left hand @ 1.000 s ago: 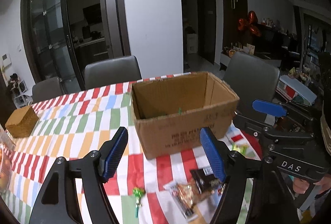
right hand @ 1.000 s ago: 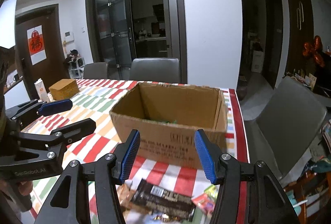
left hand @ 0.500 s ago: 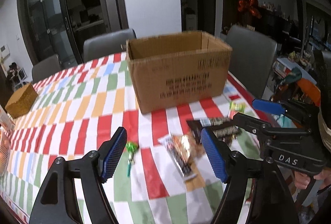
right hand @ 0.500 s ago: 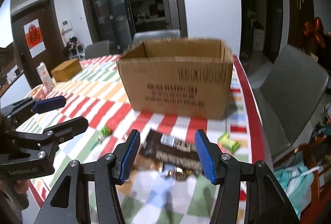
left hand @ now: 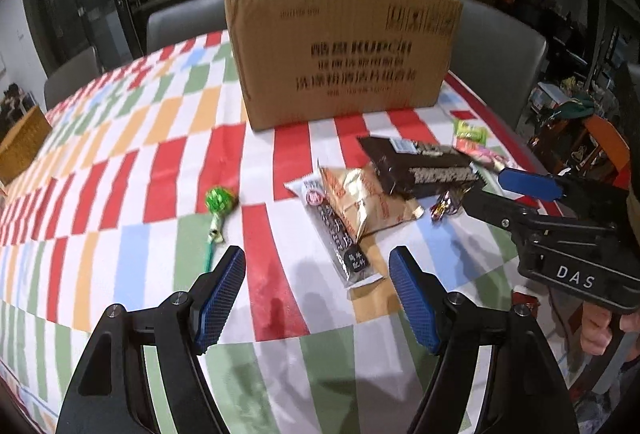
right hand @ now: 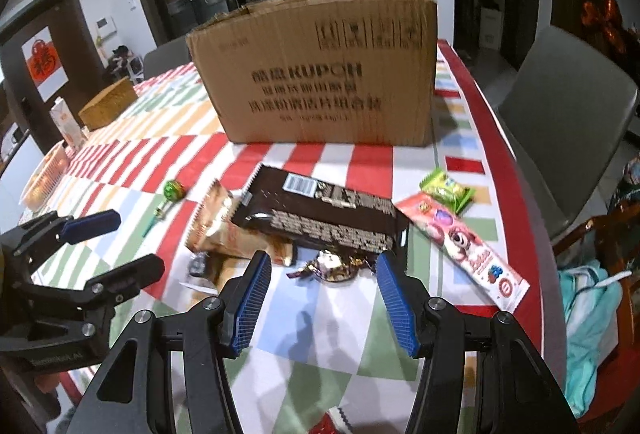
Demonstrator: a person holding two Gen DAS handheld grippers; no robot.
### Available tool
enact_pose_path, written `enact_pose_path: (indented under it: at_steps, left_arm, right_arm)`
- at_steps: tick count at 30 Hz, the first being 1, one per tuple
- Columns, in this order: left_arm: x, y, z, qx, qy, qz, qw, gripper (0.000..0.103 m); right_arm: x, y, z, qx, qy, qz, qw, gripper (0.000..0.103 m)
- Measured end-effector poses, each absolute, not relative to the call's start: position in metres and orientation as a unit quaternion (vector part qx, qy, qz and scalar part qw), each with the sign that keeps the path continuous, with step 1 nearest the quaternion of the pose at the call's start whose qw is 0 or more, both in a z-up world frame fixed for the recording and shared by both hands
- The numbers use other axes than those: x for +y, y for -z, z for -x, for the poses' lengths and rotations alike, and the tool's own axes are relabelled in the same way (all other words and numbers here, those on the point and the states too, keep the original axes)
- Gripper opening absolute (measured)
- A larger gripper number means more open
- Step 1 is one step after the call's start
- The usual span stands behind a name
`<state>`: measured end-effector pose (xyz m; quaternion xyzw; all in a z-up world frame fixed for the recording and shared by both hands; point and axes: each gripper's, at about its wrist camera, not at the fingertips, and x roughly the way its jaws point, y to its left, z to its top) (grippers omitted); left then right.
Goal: Organize snacks
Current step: 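Move both tools back toward the snacks beside the chocolate bar, then grasp the white fruit-leather stick with the left tool while the right tool grasps the gold candy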
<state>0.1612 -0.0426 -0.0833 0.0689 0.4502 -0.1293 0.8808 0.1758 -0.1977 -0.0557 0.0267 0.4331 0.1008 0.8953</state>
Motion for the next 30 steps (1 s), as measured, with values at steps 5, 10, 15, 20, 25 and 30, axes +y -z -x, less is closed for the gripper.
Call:
enact_pose_path:
  at_steps: [5, 10, 15, 20, 25, 30]
  left_arm:
    - [-0.044, 0.102, -0.173, 0.467, 0.128, -0.060, 0.873, 0.074]
    - [-0.048, 0.115, -0.185, 0.481, 0.127, -0.053, 0.866, 0.074]
    - [-0.044, 0.122, -0.193, 0.487, 0.118, -0.051, 0.864, 0.073]
    - [-0.040, 0.121, -0.199, 0.480, 0.102, -0.052, 0.870, 0.073]
    - [-0.040, 0.121, -0.206, 0.478, 0.103, -0.050, 0.871, 0.067]
    - [-0.041, 0.127, -0.211, 0.487, 0.116, -0.031, 0.865, 0.052]
  right_arm:
    - [-0.201, 0.068, -0.184, 0.449, -0.096, -0.038, 0.887, 0.056]
    - [-0.202, 0.079, -0.191, 0.462, -0.096, -0.050, 0.880, 0.056]
    - [-0.199, 0.083, -0.198, 0.464, -0.094, -0.049, 0.879, 0.056]
    - [-0.197, 0.088, -0.203, 0.467, -0.087, -0.044, 0.879, 0.055]
    - [-0.194, 0.093, -0.208, 0.469, -0.087, -0.040, 0.878, 0.051]
    - [-0.192, 0.094, -0.209, 0.468, -0.086, -0.035, 0.879, 0.041]
